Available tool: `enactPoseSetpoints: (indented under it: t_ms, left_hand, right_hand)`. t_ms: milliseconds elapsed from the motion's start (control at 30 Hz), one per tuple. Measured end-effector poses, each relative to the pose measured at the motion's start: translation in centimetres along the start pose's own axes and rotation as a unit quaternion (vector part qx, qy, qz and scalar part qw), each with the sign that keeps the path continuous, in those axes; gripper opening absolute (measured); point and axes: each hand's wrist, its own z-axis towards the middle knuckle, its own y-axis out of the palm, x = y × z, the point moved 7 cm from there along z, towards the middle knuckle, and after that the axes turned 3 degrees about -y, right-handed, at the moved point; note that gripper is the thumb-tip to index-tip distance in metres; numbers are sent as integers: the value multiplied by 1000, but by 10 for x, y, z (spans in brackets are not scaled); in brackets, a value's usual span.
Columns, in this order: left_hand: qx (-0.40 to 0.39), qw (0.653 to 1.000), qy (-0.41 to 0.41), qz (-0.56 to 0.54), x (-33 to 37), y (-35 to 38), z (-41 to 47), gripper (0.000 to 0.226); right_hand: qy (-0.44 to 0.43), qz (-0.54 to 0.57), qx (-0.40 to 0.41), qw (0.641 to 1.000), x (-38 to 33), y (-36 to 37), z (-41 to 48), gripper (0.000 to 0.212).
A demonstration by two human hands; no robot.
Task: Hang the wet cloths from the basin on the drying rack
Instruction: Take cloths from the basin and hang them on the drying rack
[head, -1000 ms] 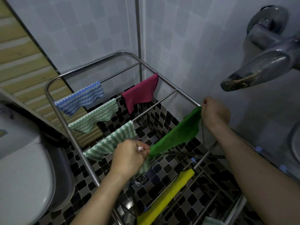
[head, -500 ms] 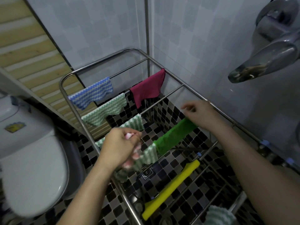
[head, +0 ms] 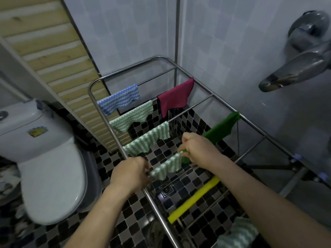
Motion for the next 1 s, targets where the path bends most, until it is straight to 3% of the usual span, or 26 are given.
enactPoseSetpoints:
  t_ms: [133,233,300,400,467,567,633,767,867,1000]
  left_hand:
    - [-27,999,-2,-34,-5,6,3,18]
    - [-50,978,-11,-204,-17,4,-1,4]
    - [-28,914,-25,-404,-29,-7,-8,6]
    - [-3,745,-36,-666,-32,-24,-16,13]
    - [-8,665,-36,-746,-21,-31,-19,16]
    - [-36,584,-66,-808,0,-23,-25,17]
    - [-57,552,-78,-828,11,-16,-29,19]
    - [-48,524,-51,-849,26,-16,-32,18]
    - [-49,523,-30,-850,31,-18,-35,20]
    - [51,596,-41,-800,18,-24,-38,25]
  right_hand:
    - [31,-68,-2,997,5,6,-3,21]
    - [53,-80,-36,995,-7,-6,-10,35]
    - [111,-1,-66,992,-15,-18,-16,52]
    - [187,208,-62,958,-32,-41,-27,53]
    - [240,402,-14,884,-46,-52,-36,41]
    - [284,608,-49,740,-73,-42,-50,42]
    - [270,651,-69,706,-88,-30,-53,42]
    - [257,665,5,701,-90,-26,-58,25]
    - [255,708,61,656,-87,-29,-66,23]
    - [242,769,121,579,-85,-37,-77,28]
